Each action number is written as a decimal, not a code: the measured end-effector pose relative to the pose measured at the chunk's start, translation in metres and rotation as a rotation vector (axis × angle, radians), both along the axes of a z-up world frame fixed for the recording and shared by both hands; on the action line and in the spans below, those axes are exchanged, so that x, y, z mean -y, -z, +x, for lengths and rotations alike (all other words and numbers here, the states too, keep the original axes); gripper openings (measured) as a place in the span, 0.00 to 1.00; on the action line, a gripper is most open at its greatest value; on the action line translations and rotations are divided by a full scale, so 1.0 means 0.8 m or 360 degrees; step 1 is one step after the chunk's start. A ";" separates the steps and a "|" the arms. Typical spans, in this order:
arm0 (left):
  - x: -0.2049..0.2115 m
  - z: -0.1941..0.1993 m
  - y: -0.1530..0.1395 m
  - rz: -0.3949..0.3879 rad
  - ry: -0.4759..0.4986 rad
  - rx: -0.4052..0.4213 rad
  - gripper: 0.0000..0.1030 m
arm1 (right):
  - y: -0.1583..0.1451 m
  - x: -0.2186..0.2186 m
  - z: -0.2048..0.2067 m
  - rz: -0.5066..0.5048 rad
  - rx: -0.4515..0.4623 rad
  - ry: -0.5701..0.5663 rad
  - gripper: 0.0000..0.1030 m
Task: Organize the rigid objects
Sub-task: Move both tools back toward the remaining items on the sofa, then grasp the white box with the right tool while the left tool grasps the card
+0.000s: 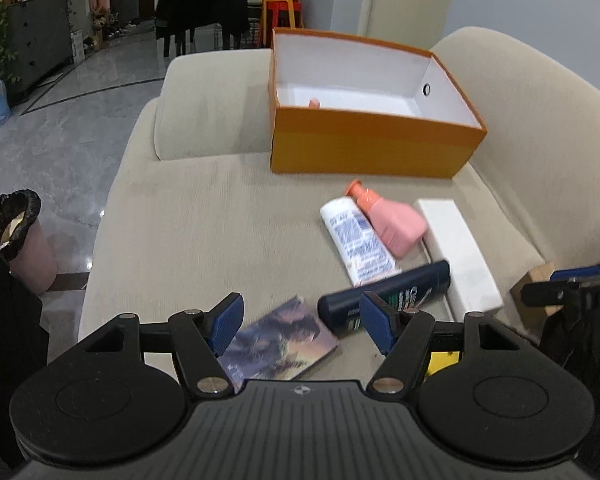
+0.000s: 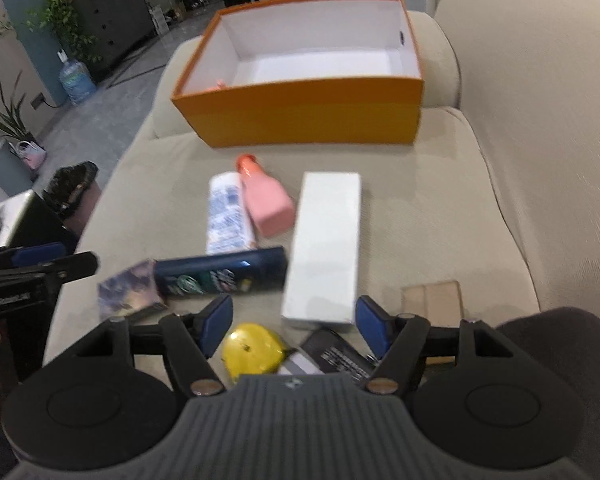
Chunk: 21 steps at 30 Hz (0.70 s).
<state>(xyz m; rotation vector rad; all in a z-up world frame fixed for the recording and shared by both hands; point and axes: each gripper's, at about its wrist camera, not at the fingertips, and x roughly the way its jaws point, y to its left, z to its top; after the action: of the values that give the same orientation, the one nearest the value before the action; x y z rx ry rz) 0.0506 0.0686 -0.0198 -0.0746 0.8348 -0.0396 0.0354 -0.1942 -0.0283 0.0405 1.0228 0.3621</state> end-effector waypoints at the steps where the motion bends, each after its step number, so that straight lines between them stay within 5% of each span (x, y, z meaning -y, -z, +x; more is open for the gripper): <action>1: 0.000 -0.001 0.004 0.0001 0.0023 -0.0011 0.76 | 0.004 0.003 0.001 -0.0005 -0.0012 0.0009 0.66; 6: 0.005 -0.010 0.027 0.0018 0.0190 -0.0051 0.76 | 0.016 0.008 0.005 -0.0035 -0.0042 0.0029 0.66; 17: 0.011 0.011 0.069 0.0347 0.0323 -0.0161 0.79 | 0.032 -0.004 0.013 -0.0070 -0.0087 0.0008 0.67; 21: 0.002 0.017 0.077 0.0300 0.0369 -0.0175 0.86 | 0.038 -0.002 0.021 -0.0093 -0.0098 0.0042 0.68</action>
<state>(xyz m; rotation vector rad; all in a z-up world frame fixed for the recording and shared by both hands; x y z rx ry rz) 0.0640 0.0671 -0.0811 0.1991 0.9500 -0.1756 0.0525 -0.1927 -0.0584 0.0126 1.0924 0.3080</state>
